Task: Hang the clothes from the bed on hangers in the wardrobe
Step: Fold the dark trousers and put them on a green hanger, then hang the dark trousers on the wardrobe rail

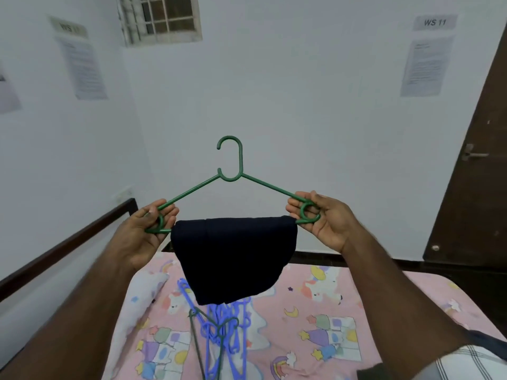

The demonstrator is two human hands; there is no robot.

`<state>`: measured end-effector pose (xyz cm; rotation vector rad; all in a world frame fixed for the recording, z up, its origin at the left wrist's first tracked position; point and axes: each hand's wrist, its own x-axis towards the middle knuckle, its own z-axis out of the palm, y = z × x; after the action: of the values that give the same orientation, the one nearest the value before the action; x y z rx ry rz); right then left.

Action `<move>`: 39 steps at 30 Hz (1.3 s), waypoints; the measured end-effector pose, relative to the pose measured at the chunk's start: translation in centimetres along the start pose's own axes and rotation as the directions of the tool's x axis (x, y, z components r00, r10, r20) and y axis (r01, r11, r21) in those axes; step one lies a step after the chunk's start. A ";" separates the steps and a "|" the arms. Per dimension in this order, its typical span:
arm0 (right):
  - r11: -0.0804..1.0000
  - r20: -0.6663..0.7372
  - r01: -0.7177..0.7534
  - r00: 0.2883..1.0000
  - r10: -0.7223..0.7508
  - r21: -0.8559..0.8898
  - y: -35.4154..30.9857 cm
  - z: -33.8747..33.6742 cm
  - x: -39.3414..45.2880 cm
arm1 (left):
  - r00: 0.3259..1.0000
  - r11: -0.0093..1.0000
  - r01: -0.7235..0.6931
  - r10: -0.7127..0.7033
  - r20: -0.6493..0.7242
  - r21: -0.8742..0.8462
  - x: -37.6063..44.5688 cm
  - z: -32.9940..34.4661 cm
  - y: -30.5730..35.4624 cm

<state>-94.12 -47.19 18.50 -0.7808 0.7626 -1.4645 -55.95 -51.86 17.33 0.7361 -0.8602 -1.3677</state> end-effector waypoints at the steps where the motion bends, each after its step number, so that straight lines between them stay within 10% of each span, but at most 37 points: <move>1: 1.000 0.014 -0.003 1.000 0.003 -0.005 0.2 1.1 0.2 | 1.000 1.000 -0.011 0.011 -0.009 -0.002 -0.3 -0.7 0.9; 20: 0.958 0.382 -0.283 0.880 0.281 -0.051 13.8 20.7 3.6 | 0.893 0.979 -0.198 0.162 -0.419 -0.042 -17.3 -16.6 13.7; 30: 0.870 0.671 -0.459 0.590 0.449 -0.178 18.1 27.4 1.0 | 0.642 0.906 -0.420 0.340 -0.687 0.055 -32.8 -13.5 13.4; 39: 0.758 0.817 -0.526 0.185 0.546 -0.387 21.4 34.2 -10.6 | 0.260 0.791 -0.564 0.443 -0.858 0.238 -51.4 -7.4 12.2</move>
<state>-53.55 -37.49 19.32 -1.0283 0.1067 -0.1923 -43.51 -0.08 19.31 0.8434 -0.0784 -0.2633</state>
